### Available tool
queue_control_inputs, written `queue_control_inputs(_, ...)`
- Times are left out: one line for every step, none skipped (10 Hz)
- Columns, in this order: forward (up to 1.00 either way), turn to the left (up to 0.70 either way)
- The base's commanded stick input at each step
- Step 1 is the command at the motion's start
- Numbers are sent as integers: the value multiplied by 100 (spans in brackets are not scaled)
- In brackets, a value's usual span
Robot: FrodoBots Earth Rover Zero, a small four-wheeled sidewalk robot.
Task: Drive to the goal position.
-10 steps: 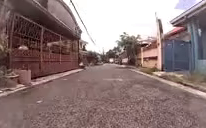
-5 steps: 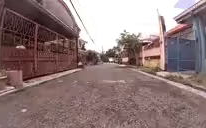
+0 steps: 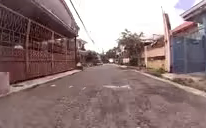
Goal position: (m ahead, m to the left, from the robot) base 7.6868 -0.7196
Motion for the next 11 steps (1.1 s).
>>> queue_control_inputs(100, 0)
queue_control_inputs(100, 0)
queue_control_inputs(100, 0)
queue_control_inputs(100, 0)
queue_control_inputs(100, 0)
queue_control_inputs(100, 0)
queue_control_inputs(100, 0)
queue_control_inputs(100, 0)
queue_control_inputs(100, 0)
queue_control_inputs(100, 0)
queue_control_inputs(100, 0)
